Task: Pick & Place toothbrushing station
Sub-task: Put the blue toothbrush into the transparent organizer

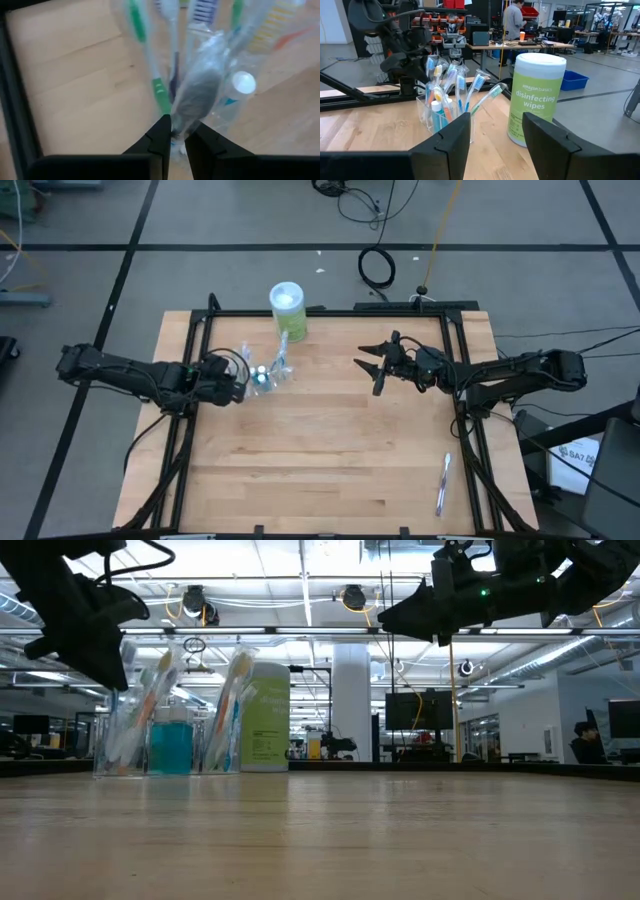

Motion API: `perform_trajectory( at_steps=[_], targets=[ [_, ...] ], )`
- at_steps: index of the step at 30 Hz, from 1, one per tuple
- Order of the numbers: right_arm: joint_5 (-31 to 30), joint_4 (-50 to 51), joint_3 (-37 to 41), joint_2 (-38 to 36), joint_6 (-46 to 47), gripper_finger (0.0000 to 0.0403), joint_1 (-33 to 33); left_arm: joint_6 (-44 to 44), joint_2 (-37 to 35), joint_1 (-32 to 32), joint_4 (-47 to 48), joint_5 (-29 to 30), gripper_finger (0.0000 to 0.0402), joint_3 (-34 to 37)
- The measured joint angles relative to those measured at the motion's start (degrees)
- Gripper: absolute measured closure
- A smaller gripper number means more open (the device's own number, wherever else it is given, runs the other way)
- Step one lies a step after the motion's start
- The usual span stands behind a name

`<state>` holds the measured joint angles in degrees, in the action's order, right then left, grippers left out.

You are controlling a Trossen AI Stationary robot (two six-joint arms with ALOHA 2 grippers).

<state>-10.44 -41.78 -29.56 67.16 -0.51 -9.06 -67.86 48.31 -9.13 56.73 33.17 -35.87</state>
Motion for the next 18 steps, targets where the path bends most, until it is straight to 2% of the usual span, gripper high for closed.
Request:
perform_trajectory(
  at_steps=[6,18],
  targets=[
    [0.01,0.01,0.0,0.0,0.03,0.0229,0.0,6.43,0.04,0.01,-3.28,-0.62,0.0345,0.06],
    [0.02,4.35,0.0,0.0,2.02,0.0229,0.13,3.83,0.04,0.11,-3.8,-0.2,0.0344,0.06]
  ],
)
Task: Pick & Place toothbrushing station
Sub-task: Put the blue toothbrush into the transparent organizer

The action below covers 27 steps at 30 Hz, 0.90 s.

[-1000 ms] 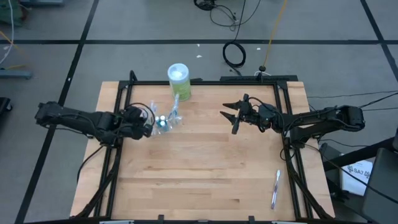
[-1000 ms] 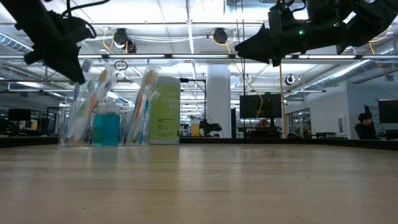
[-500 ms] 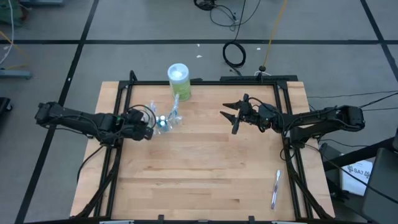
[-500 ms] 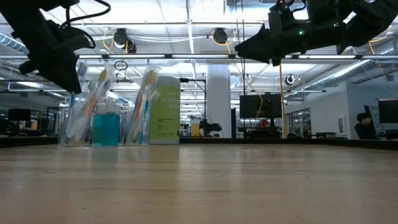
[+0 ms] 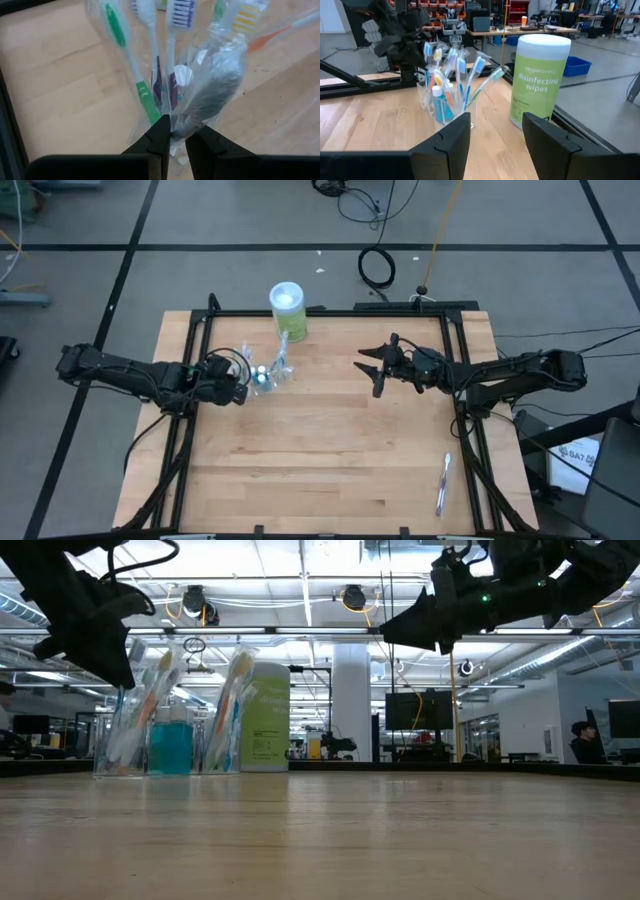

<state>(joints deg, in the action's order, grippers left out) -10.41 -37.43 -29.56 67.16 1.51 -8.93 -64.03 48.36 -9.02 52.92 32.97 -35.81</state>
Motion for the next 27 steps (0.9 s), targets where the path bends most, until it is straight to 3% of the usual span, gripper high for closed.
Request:
perform_trajectory(
  at_steps=[4,15,27],
  targets=[
    [0.0,0.0,0.0,0.0,0.01,0.0229,0.0,3.82,0.0,0.0,-0.09,-0.02,0.0344,0.0],
    [0.0,-0.01,0.0,0.0,-0.06,0.0229,0.02,3.2,0.0,0.0,-0.09,0.38,0.0339,0.0],
    [0.0,-1.38,0.0,0.0,-0.65,0.0229,-0.39,3.33,0.0,0.0,-0.09,-0.39,0.0252,0.0]
  ],
)
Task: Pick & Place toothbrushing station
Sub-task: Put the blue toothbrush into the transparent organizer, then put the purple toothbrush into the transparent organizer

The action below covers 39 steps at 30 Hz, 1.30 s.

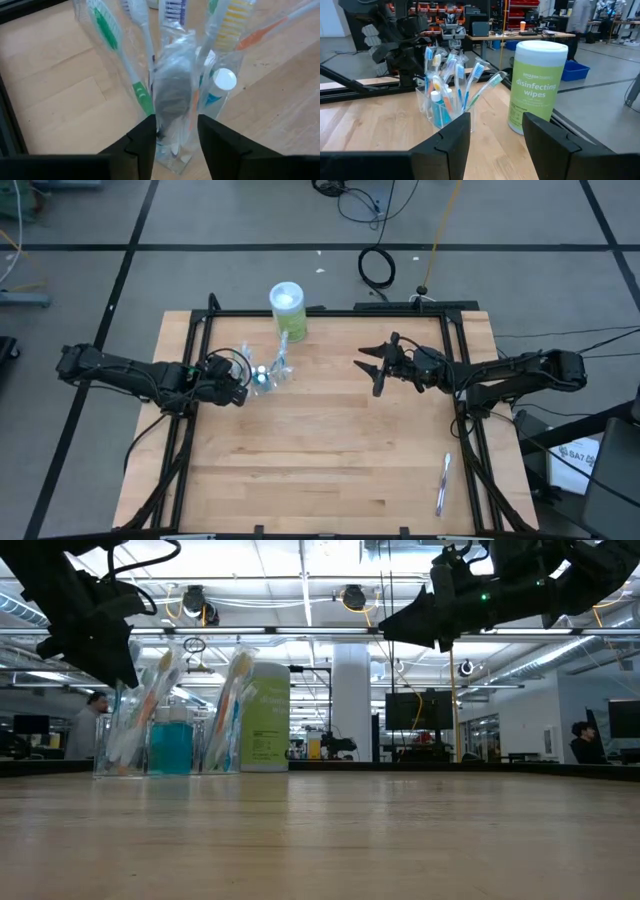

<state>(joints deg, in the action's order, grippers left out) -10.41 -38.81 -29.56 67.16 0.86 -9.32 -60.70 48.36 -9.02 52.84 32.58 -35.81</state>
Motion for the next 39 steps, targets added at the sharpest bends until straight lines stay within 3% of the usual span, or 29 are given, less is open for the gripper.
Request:
perform_trajectory(
  at_steps=[9,18,24,35,39],
  targets=[
    [0.0,0.01,0.0,0.0,1.9,0.0229,0.02,2.65,-0.15,-0.07,1.17,-7.56,0.0245,-5.33],
    [0.0,0.04,0.0,0.0,3.39,0.0229,0.02,7.74,-0.15,-0.11,1.86,-3.79,0.0245,-17.46],
    [0.01,0.71,0.0,0.0,3.41,0.0229,0.02,16.73,0.0,-0.09,-1.59,1.52,0.0245,-23.73],
    [0.19,4.05,0.0,0.02,6.95,0.0229,0.07,23.91,0.3,-0.09,-3.89,2.1,0.0245,-24.76],
    [4.03,5.66,-0.02,0.02,7.71,0.0229,0.28,32.55,2.09,-0.32,-11.0,2.67,0.0245,-24.76]
  ],
)
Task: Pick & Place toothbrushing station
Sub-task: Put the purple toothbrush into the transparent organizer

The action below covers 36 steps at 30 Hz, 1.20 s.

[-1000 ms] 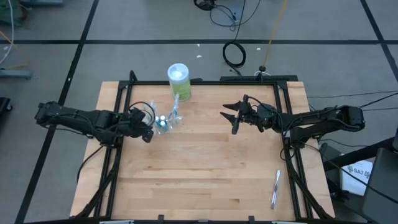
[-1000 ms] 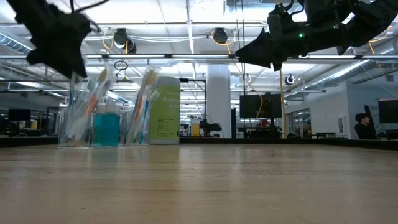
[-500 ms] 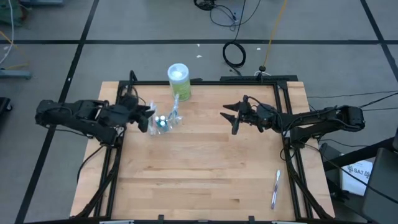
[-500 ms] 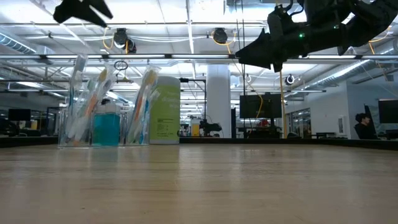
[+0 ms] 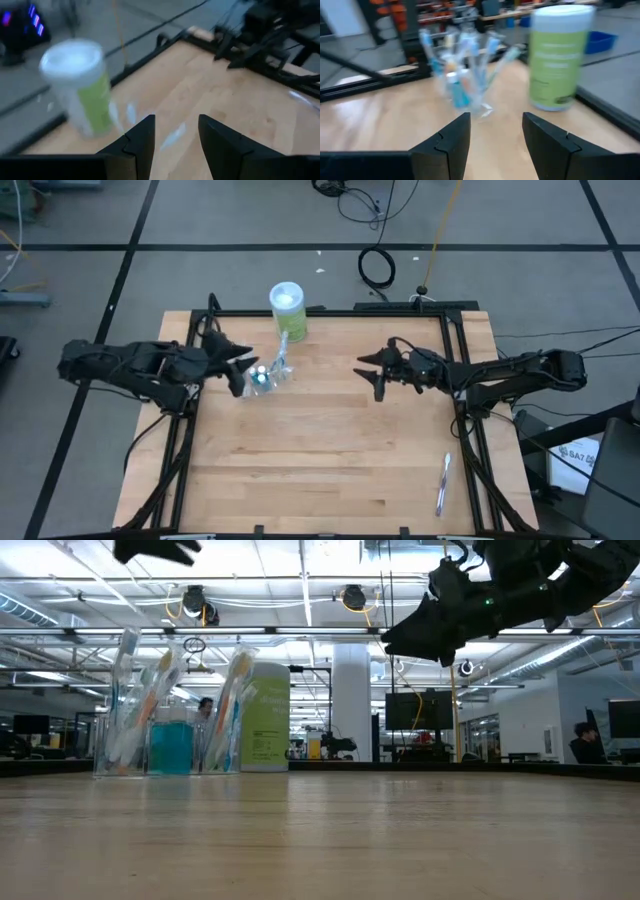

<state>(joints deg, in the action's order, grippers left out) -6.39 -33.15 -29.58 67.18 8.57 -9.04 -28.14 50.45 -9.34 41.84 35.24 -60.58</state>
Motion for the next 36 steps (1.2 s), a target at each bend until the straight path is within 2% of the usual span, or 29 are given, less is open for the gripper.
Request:
perform_trajectory(
  at_steps=[2,6,10,13,16,19,21,23,25,28,33,36],
  targets=[
    [2.1,-0.2,0.0,0.0,-0.27,0.0229,0.96,6.69,1.37,-0.44,-5.62,-0.11,0.0245,-0.01],
    [-0.19,-1.24,0.0,0.0,-3.41,0.0229,3.98,17.65,4.45,-1.65,-13.44,-0.29,0.0245,-0.02],
    [-4.06,-0.17,0.0,-1.04,-3.76,0.0229,6.45,20.95,6.7,-1.67,-15.48,-0.07,0.0245,-0.02],
    [-4.26,2.41,-0.1,-3.21,-1.74,0.0229,8.26,20.49,8.01,-1.35,-15.04,1.84,0.0245,-0.02],
    [-7.04,11.79,-2.53,-5.23,1.31,0.0229,11.03,21.35,9.02,-0.61,-14.84,2.54,0.0245,-0.02],
    [-15.8,25.92,-6.9,-5.99,4.51,0.0229,14.76,24.49,9.87,0.52,-14.95,2.58,0.0245,-0.02],
    [-20.11,35.52,-9.6,-5.92,10.0,0.0229,17.01,25.25,10.53,1.48,-15.13,2.55,0.0245,-0.02],
    [-20.49,43.11,-11.78,-5.92,17.78,0.0229,18.56,25.34,11.05,2.85,-15.01,2.51,0.0245,-0.02],
    [-19.83,50.4,-12.99,-5.95,25.81,0.0229,19.92,25.47,11.78,3.95,-15.01,2.49,0.0245,-0.02],
    [-15.32,60.82,-13.27,-5.86,37.27,0.0229,21.12,25.76,12.29,5.62,-14.05,2.32,0.0245,0.0],
    [-1.56,76.25,-13.31,-5.9,60.95,0.0229,21.66,26.38,12.36,8.04,-14.01,2.29,0.0245,0.0],
    [5.94,83.37,-13.31,-5.9,69.93,0.0229,22.47,26.37,12.36,9.18,-13.79,2.29,0.0245,0.0]
  ],
)
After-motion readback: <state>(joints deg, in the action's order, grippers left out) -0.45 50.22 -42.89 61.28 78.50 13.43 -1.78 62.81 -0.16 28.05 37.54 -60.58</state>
